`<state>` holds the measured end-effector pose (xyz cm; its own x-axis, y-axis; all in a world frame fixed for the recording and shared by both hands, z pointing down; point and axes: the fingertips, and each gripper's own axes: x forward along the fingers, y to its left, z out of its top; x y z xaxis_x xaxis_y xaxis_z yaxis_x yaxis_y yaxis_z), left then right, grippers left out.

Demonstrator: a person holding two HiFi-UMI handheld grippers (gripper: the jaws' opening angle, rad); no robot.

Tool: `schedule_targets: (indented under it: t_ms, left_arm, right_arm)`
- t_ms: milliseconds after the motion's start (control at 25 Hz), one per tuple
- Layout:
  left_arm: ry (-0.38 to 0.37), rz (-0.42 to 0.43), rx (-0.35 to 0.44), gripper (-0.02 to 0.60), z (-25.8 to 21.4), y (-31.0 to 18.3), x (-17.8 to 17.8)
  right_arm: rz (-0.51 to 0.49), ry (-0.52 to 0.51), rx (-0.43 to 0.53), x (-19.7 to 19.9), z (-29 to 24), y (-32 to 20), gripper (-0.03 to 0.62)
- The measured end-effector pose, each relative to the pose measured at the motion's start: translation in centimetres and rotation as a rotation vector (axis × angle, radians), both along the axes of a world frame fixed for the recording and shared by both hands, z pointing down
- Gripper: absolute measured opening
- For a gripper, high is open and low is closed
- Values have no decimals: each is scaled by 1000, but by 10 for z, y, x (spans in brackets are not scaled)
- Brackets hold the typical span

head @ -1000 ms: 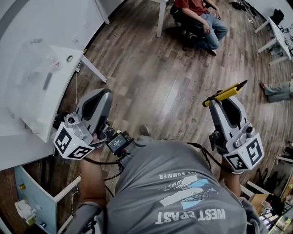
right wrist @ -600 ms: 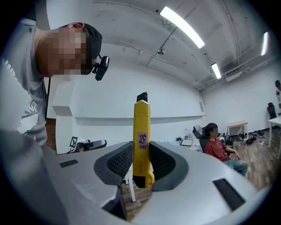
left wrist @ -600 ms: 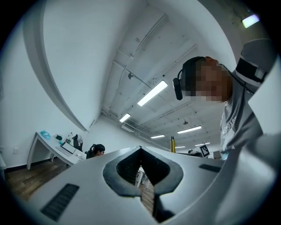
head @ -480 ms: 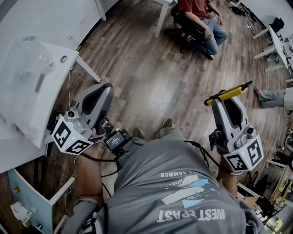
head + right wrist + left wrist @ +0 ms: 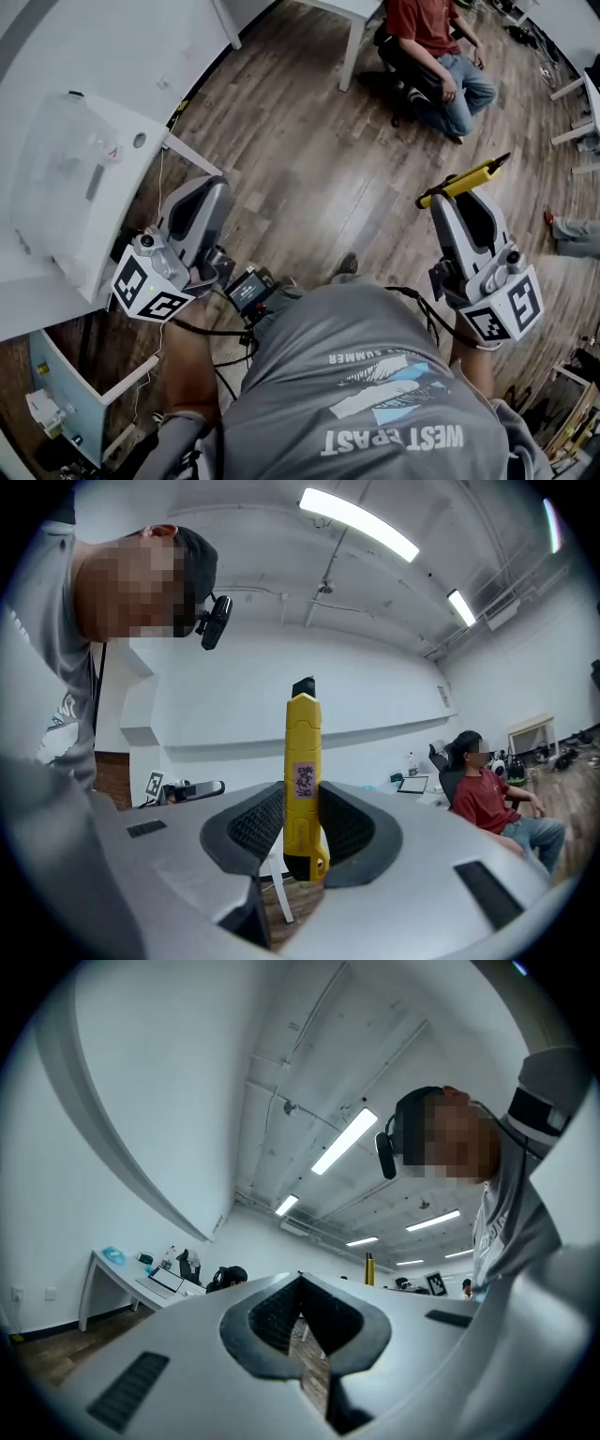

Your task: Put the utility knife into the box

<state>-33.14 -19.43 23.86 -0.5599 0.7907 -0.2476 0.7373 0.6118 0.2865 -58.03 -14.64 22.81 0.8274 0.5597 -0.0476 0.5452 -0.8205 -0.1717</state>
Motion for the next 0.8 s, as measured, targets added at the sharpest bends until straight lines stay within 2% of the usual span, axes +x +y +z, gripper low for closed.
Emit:
schedule_targets:
  t_ms: [160,360,480,800]
  left_arm:
    - [-12,-51,15,11,2,34,-27]
    - [29,-90,46,10,8,60,-45]
    - [48,-118,44,11,4,78,-28]
    - [-35,-140,32,11,13,158,51]
  right_arm:
    - [-51,17,0,-26,8,45,118]
    - [-87,35,26,-37,20,89,118]
    - [-110,31,36,-20,21,112,118]
    - [-127,-41,30,54,16,186,118]
